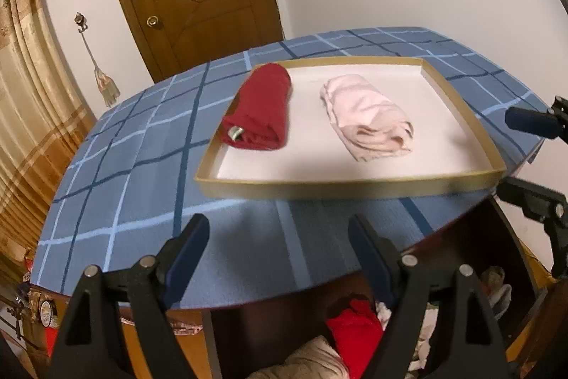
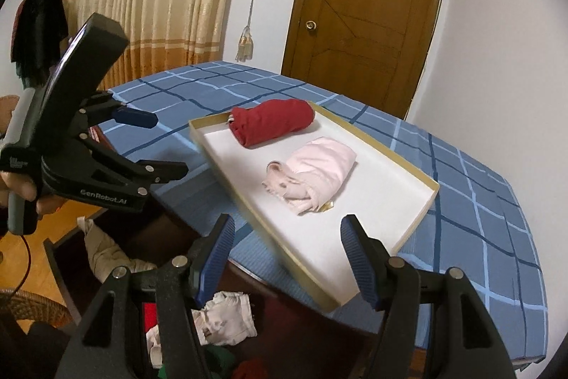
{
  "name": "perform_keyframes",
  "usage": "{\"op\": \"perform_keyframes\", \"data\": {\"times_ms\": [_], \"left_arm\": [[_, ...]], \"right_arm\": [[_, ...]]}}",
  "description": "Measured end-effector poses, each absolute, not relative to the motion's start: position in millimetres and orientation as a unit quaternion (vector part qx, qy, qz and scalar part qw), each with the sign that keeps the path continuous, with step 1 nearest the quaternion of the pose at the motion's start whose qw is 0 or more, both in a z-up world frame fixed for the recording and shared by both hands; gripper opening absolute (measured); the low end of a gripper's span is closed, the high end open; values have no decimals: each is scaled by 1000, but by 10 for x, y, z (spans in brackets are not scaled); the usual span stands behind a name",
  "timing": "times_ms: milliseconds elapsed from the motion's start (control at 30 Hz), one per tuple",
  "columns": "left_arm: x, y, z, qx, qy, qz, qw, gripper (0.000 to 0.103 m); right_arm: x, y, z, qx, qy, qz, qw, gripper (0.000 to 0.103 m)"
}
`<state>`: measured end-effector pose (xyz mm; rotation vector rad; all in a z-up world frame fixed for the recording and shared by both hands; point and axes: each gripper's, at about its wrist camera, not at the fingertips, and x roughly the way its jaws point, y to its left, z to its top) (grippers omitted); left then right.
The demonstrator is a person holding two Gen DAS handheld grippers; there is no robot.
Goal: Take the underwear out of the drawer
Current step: 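Lower both tools back into the open drawer over the clothes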
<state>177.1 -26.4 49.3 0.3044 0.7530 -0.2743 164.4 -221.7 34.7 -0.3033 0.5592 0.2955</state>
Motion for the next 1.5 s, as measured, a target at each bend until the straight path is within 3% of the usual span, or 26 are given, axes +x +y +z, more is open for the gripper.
{"op": "perform_keyframes", "data": {"times_ms": [533, 967, 1233, 1500], "left_arm": [[1369, -163, 147, 137, 389, -155, 898, 82], [1223, 105, -263, 126, 436, -140, 880, 82], [1164, 495, -530, 156, 478, -143, 852, 82], [1098, 290, -803, 258, 490, -208, 806, 82]], "right_arm": [[1344, -2368, -19, -84, 311, 151, 935, 65], [1279, -2542, -443, 54, 383, 153, 909, 65], [1305, -2359, -661, 100, 421, 194, 881, 65], [1356, -2267, -708, 99, 439, 178, 875, 65]]}}
